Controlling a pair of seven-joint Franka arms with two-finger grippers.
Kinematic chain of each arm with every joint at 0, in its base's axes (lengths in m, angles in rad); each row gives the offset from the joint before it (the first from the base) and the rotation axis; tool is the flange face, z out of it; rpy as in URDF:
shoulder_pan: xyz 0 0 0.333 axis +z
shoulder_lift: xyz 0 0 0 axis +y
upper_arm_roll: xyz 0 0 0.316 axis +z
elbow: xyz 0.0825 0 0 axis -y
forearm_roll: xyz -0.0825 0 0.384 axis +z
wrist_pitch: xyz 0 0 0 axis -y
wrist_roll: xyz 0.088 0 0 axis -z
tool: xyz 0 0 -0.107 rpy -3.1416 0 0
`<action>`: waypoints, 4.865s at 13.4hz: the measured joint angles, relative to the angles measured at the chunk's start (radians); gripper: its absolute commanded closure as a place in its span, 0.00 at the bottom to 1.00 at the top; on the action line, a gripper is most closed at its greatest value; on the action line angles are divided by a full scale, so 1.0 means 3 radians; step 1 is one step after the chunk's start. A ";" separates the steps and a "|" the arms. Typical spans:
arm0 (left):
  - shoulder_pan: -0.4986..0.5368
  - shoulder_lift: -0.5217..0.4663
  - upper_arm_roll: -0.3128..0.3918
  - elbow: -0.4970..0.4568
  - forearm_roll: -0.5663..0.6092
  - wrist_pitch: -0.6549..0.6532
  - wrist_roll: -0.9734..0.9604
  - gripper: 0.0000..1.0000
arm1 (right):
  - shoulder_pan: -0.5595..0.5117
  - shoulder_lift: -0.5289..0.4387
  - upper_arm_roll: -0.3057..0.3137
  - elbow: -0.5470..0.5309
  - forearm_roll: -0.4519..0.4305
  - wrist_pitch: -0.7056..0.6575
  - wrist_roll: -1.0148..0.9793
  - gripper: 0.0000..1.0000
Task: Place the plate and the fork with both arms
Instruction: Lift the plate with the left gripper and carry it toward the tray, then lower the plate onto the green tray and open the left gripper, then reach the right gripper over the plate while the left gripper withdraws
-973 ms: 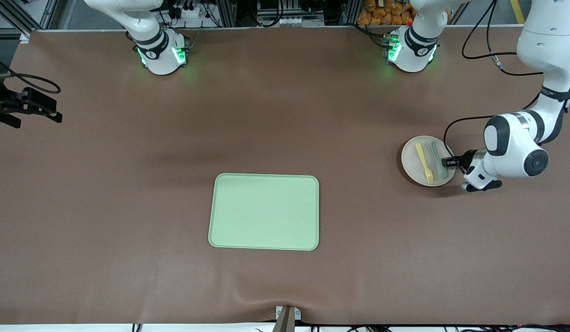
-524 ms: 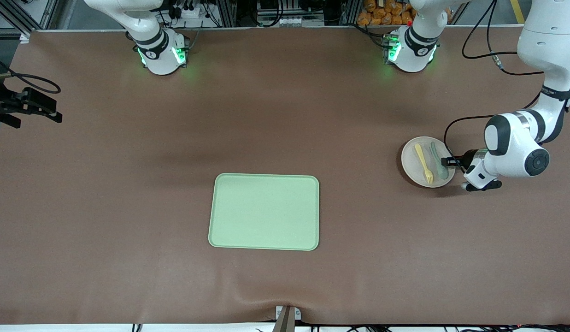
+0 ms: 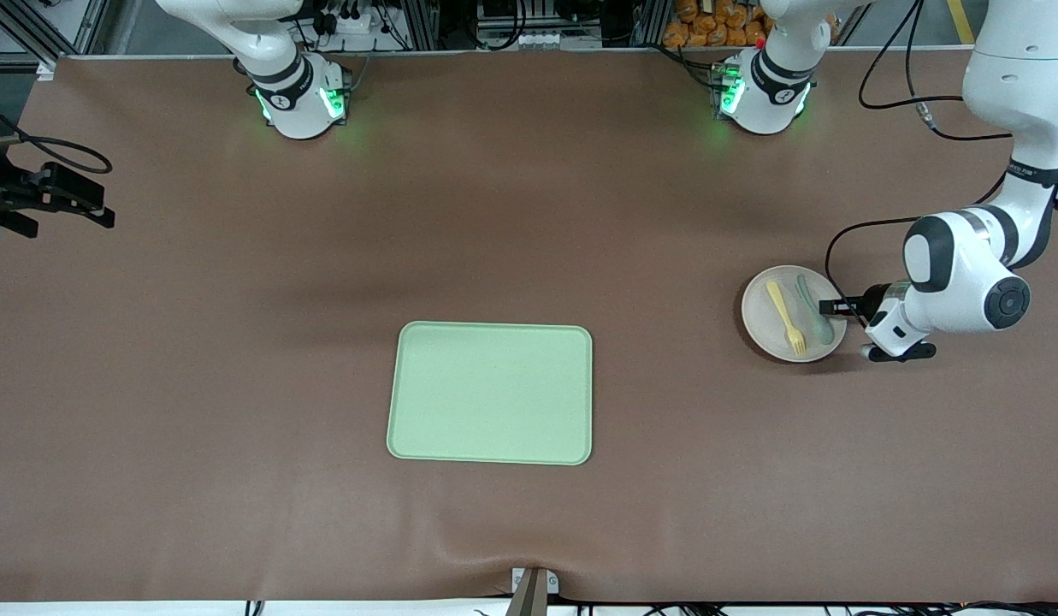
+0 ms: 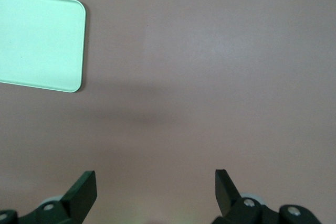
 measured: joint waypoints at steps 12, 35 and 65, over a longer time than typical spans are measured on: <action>-0.0026 0.0100 -0.0347 0.0399 -0.0530 -0.0173 0.0551 1.00 | -0.0025 0.0000 -0.0009 0.0000 0.0001 -0.0002 0.0001 0.00; -0.0999 0.1171 -0.0696 0.2218 -0.1371 -0.0873 -0.0027 1.00 | -0.0077 0.0000 -0.0011 0.0000 0.0001 -0.0008 0.0001 0.00; -0.1656 0.1736 -0.0662 0.2578 -0.1552 0.0486 -0.0117 0.00 | -0.0302 0.0247 0.0039 -0.0031 0.0002 0.0121 -0.0002 0.00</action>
